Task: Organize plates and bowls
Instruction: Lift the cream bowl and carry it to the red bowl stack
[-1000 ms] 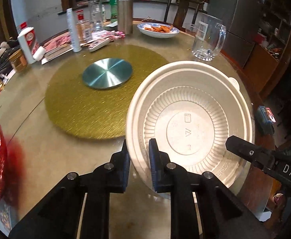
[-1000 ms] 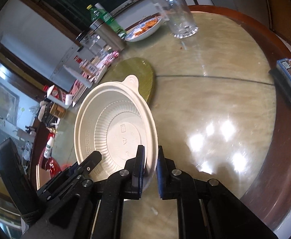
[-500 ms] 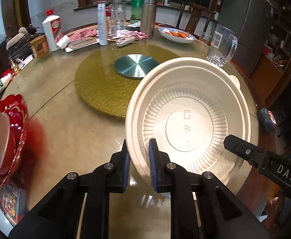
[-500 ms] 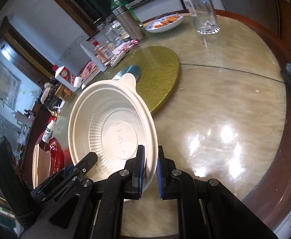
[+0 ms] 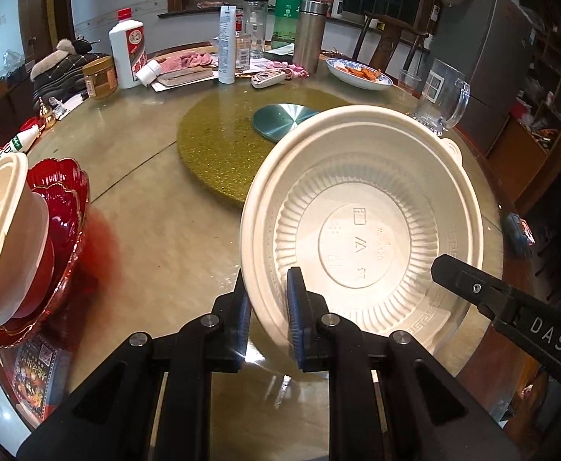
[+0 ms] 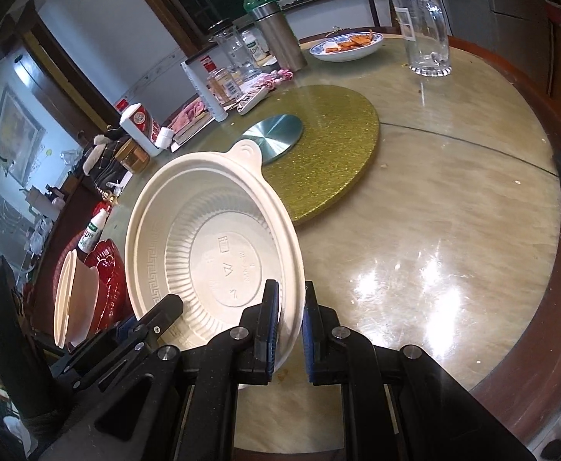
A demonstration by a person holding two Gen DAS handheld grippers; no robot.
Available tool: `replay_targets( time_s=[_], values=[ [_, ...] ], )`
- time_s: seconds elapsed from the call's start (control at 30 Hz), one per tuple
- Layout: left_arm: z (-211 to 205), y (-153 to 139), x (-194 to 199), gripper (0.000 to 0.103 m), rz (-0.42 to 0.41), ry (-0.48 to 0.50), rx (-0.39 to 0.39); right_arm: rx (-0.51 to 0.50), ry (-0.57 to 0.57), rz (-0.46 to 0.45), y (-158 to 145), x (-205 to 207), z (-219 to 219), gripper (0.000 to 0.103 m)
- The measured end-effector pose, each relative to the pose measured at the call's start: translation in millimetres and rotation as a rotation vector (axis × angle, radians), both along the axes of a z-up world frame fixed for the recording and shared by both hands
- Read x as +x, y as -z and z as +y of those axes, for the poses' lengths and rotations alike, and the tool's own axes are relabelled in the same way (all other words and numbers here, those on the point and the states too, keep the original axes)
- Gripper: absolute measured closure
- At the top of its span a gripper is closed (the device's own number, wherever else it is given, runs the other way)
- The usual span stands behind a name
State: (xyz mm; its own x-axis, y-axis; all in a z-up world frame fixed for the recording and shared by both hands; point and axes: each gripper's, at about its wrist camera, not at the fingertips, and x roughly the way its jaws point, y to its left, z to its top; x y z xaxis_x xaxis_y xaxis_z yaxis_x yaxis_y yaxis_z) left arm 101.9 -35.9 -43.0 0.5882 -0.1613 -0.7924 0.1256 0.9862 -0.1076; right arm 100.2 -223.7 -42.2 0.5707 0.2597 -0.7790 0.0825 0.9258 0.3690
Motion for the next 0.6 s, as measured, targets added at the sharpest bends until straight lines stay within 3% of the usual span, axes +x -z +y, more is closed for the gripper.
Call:
replay_targets(
  time_s=[0.6],
  values=[
    [5.7, -3.7, -8.1, 0.087, -0.012, -0.006, -0.007, -0.017, -0.012, -0.019, -3.3, -4.4, 8.2, 0.092]
  ],
)
